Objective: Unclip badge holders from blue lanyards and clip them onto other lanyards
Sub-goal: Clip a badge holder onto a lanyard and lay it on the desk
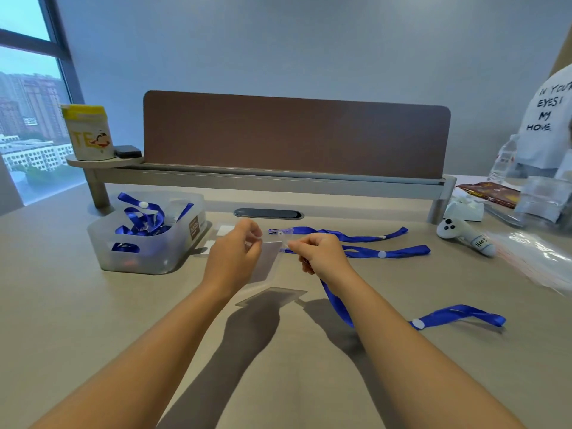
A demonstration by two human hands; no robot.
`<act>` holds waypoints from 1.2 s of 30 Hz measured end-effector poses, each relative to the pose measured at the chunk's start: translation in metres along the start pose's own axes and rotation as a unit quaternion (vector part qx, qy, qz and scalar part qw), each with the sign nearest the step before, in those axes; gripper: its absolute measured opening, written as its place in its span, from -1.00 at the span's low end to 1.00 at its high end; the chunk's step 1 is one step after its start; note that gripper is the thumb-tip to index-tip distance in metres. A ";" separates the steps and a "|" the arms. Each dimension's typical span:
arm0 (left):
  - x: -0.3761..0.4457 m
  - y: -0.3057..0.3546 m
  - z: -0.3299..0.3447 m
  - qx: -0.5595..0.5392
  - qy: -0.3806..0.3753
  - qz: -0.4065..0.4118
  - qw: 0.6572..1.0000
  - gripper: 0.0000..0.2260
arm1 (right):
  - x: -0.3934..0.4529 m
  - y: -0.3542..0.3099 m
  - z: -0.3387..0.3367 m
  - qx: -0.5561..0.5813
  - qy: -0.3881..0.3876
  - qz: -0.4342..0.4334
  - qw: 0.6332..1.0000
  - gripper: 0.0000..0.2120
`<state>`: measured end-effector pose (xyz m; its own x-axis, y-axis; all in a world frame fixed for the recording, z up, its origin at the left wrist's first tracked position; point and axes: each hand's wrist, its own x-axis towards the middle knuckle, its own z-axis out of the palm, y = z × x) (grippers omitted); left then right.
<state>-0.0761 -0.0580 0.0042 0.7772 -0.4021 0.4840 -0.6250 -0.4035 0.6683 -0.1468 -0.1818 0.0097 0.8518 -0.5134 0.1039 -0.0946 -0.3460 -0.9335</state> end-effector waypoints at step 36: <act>-0.004 -0.009 -0.003 0.150 -0.119 0.157 0.969 -0.62 | -0.002 -0.007 0.010 0.107 -0.049 0.107 0.987 -0.77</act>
<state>-0.0731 -0.0507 -0.0022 0.5282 -0.7071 0.4701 -0.8491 -0.4362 0.2978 -0.1423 -0.1708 0.0125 0.8711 -0.4740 -0.1285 -0.1762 -0.0573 -0.9827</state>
